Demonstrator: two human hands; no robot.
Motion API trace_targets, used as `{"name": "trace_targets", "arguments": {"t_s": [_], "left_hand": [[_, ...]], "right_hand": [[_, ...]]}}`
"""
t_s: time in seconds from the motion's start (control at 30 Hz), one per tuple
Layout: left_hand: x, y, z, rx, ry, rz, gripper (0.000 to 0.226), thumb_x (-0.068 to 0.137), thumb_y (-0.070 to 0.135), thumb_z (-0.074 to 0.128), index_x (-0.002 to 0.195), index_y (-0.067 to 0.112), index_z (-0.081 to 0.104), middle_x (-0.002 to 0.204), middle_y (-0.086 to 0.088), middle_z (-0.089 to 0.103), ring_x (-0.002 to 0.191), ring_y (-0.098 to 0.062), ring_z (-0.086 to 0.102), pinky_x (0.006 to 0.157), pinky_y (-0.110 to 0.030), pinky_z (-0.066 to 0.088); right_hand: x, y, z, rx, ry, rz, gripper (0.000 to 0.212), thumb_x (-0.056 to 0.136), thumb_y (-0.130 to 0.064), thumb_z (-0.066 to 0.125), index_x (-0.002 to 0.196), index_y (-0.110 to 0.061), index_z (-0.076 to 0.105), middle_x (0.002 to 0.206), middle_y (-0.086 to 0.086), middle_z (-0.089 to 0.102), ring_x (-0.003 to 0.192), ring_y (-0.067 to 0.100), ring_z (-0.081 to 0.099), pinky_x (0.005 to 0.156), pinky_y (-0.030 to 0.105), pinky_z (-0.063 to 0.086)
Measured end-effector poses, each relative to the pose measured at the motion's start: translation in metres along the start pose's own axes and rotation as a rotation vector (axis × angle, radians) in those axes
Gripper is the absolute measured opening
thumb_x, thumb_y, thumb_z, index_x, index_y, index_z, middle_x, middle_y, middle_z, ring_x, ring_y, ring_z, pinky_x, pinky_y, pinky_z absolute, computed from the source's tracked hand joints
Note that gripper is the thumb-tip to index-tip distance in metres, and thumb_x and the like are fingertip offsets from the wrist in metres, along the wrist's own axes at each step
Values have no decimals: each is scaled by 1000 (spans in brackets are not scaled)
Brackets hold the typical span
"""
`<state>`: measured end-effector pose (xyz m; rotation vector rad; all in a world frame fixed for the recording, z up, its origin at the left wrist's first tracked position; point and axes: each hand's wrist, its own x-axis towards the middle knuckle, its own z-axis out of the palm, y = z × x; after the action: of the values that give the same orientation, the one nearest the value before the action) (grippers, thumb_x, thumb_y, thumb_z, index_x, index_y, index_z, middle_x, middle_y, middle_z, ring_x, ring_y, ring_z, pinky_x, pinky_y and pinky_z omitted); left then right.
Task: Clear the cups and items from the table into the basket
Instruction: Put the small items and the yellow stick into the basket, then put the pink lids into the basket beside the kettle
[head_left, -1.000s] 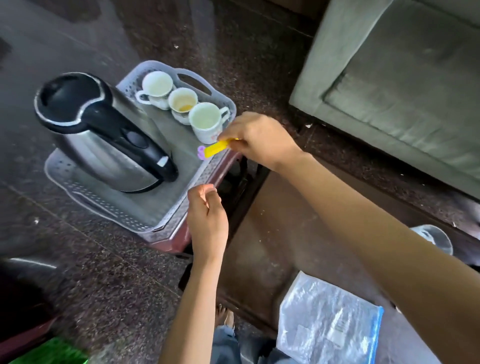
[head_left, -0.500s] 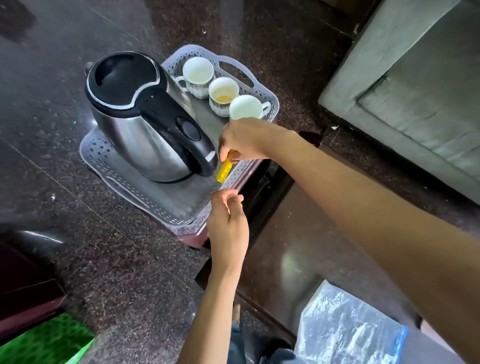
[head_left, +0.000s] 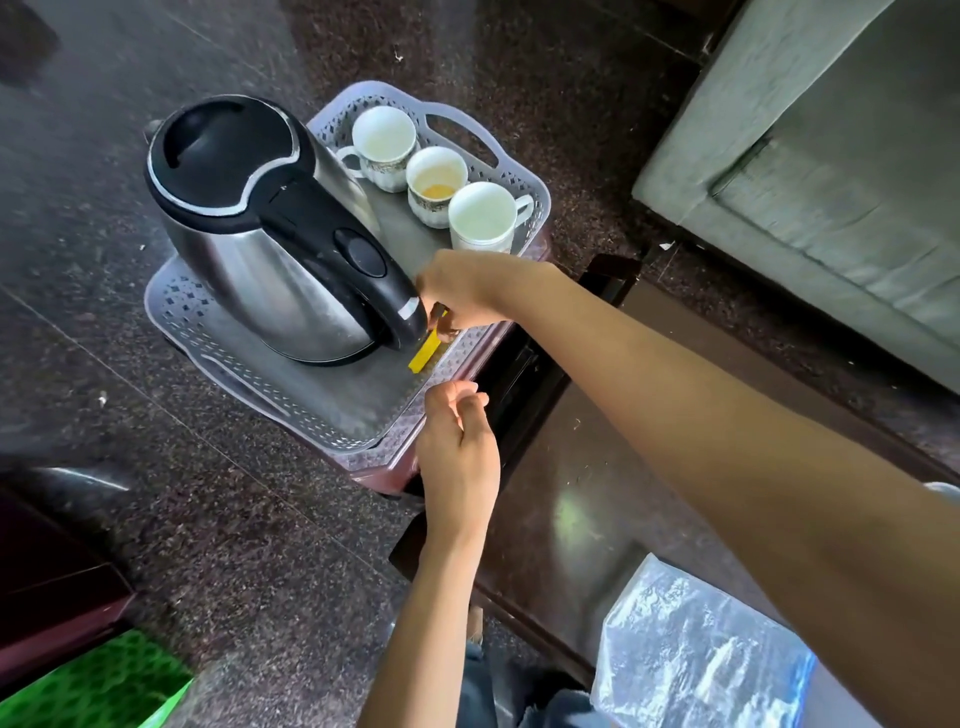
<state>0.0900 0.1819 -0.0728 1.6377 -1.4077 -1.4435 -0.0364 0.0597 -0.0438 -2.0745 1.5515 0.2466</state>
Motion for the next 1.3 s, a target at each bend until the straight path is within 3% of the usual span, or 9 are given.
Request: {"name": "trace_targets", "arguments": {"t_s": [0.17, 0.27, 0.33, 0.53, 0.7, 0.83, 0.97, 1.13, 1.3], "left_hand": [[0, 2, 5, 8, -2, 23, 17, 97, 11, 40, 102, 12, 56, 97, 1, 67, 96, -16, 64, 77, -12, 43], [-11, 10, 19, 32, -32, 44, 16, 97, 12, 40, 99, 15, 55, 98, 0, 67, 95, -15, 64, 69, -1, 39], [-22, 17, 30, 19, -53, 55, 16, 97, 13, 41, 100, 14, 56, 99, 0, 67, 95, -14, 64, 67, 0, 39], [-25, 19, 44, 41, -68, 110, 18, 97, 13, 40, 104, 11, 56, 101, -1, 67, 95, -15, 62, 68, -1, 39], [-59, 16, 78, 143, -180, 149, 19, 96, 11, 41, 107, 8, 56, 101, -1, 66, 93, -16, 61, 67, -2, 39], [-89, 1, 102, 227, -269, 165, 18, 95, 11, 43, 106, 7, 56, 105, -6, 67, 97, -22, 63, 80, -21, 44], [-119, -17, 119, 310, -359, 164, 18, 96, 13, 42, 107, 9, 56, 104, -3, 66, 95, -16, 62, 68, -3, 39], [-155, -37, 143, 394, -450, 140, 19, 96, 14, 42, 108, 8, 55, 106, -5, 67, 98, -21, 63, 84, -29, 47], [-187, -52, 166, 479, -546, 153, 19, 95, 12, 40, 107, 8, 54, 104, -4, 66, 94, -22, 63, 77, -23, 41]], "right_hand": [[-23, 16, -11, 249, 326, 104, 26, 88, -10, 61, 110, -19, 71, 91, -9, 67, 63, -8, 49, 73, 13, 36], [-68, 40, -11, 377, 642, 214, 21, 84, -15, 59, 99, -20, 74, 92, -7, 71, 61, -1, 51, 76, 20, 47], [-103, 51, -3, 462, 865, 259, 18, 82, -13, 61, 93, -15, 74, 87, -9, 70, 66, 1, 55, 72, 10, 44], [-163, 50, 41, 658, 1055, 518, 12, 86, -10, 62, 91, -11, 73, 79, -8, 67, 64, -3, 54, 64, 4, 38], [-240, 54, 110, 801, 1079, 791, 10, 87, -14, 64, 92, -17, 73, 77, -9, 67, 64, -4, 54, 65, 4, 42], [-292, 46, 173, 845, 1072, 915, 11, 87, -14, 63, 93, -20, 71, 80, -8, 69, 68, 2, 59, 70, 9, 46], [-331, 24, 236, 914, 1018, 1029, 14, 87, -14, 63, 92, -25, 69, 81, -8, 69, 68, 5, 61, 69, 12, 47], [-370, -5, 294, 962, 999, 1120, 17, 87, -6, 60, 97, -16, 69, 84, -1, 66, 67, -1, 58, 65, 8, 43], [-397, -20, 327, 922, 995, 1209, 18, 85, -2, 60, 99, -9, 69, 84, -2, 62, 68, -6, 53, 63, 2, 38]]}}
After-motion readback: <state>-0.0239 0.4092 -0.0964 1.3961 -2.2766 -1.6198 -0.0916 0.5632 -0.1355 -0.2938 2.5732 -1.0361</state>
